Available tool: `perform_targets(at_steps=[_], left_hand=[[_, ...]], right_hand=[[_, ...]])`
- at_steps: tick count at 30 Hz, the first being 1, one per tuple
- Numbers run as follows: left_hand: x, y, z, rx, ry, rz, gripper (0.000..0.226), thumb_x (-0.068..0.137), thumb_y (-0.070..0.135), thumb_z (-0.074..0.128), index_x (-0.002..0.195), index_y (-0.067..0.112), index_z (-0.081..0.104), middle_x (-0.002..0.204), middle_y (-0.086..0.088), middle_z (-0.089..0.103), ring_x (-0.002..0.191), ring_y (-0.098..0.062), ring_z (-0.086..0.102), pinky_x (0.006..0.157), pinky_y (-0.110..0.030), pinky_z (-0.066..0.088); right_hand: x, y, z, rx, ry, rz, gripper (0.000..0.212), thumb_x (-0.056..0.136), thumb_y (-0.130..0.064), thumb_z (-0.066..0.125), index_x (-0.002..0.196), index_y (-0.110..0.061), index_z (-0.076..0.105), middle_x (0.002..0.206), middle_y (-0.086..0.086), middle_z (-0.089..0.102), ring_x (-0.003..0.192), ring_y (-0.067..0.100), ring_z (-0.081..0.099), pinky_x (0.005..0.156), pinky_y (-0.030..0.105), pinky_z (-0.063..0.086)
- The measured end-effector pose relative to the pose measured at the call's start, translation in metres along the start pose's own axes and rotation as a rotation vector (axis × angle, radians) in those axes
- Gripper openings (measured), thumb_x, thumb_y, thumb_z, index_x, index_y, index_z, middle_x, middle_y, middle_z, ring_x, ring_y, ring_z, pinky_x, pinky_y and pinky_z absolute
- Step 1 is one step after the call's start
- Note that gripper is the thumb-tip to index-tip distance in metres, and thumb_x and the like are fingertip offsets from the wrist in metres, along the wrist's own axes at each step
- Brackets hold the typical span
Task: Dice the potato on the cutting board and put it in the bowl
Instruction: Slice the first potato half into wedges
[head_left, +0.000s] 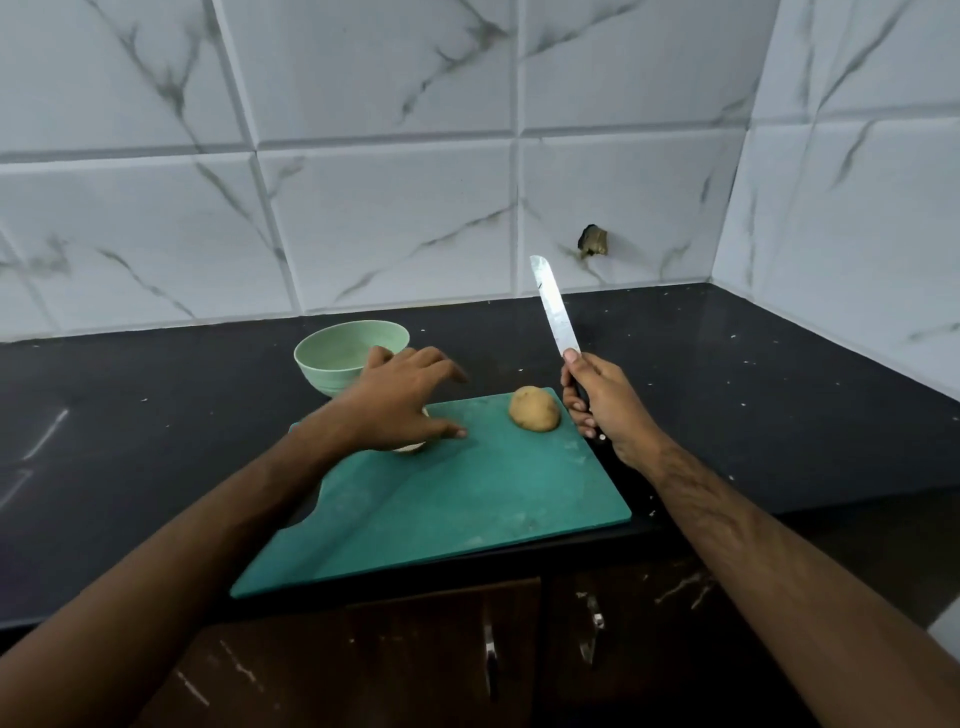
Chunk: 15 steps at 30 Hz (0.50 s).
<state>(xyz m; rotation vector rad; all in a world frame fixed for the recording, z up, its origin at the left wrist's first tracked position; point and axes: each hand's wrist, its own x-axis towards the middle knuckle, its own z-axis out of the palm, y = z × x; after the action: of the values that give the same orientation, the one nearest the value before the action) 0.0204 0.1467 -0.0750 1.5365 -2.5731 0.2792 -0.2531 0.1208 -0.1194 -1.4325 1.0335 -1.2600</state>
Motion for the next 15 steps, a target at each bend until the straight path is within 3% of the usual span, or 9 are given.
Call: perform_targets(at_steps=[5, 8, 13, 15], left_hand=[[-0.045, -0.039, -0.003, 0.029, -0.158, 0.031, 0.095, 0.071, 0.096, 0.024, 0.144, 0.038, 0.039, 0.147, 0.016, 0.041, 0.135, -0.007, 0.041, 0.107, -0.038, 0.028], [-0.049, -0.038, 0.008, -0.052, -0.158, 0.02, 0.086, 0.081, 0.085, 0.032, 0.146, 0.029, 0.041, 0.151, 0.008, 0.041, 0.134, -0.014, 0.045, 0.11, -0.039, 0.037], [-0.05, -0.031, 0.01, -0.143, 0.056, 0.071, 0.057, 0.092, 0.066, 0.036, 0.121, 0.025, 0.062, 0.116, 0.007, 0.066, 0.1, -0.014, 0.063, 0.088, -0.034, 0.048], [-0.051, -0.024, 0.006, -0.326, 0.085, 0.042, 0.052, 0.092, 0.065, 0.04, 0.106, 0.022, 0.064, 0.096, 0.006, 0.068, 0.085, -0.011, 0.062, 0.077, -0.033, 0.049]], right_hand=[[0.001, 0.001, 0.0, -0.009, -0.003, -0.001, 0.037, 0.108, -0.038, 0.045, 0.084, -0.011, 0.051, 0.055, 0.0, 0.036, 0.039, 0.011, 0.027, 0.036, 0.021, 0.025], [-0.001, 0.0, 0.002, -0.01, 0.003, 0.002, 0.037, 0.108, -0.039, 0.045, 0.085, -0.011, 0.051, 0.056, 0.0, 0.036, 0.039, 0.01, 0.027, 0.036, 0.021, 0.025], [-0.004, -0.002, 0.004, -0.02, 0.007, 0.004, 0.036, 0.109, -0.038, 0.045, 0.088, -0.009, 0.051, 0.056, 0.0, 0.036, 0.039, 0.01, 0.027, 0.036, 0.02, 0.025], [-0.003, -0.002, 0.003, -0.024, 0.009, 0.005, 0.036, 0.108, -0.038, 0.045, 0.088, -0.009, 0.052, 0.056, 0.0, 0.037, 0.039, 0.01, 0.027, 0.036, 0.02, 0.026]])
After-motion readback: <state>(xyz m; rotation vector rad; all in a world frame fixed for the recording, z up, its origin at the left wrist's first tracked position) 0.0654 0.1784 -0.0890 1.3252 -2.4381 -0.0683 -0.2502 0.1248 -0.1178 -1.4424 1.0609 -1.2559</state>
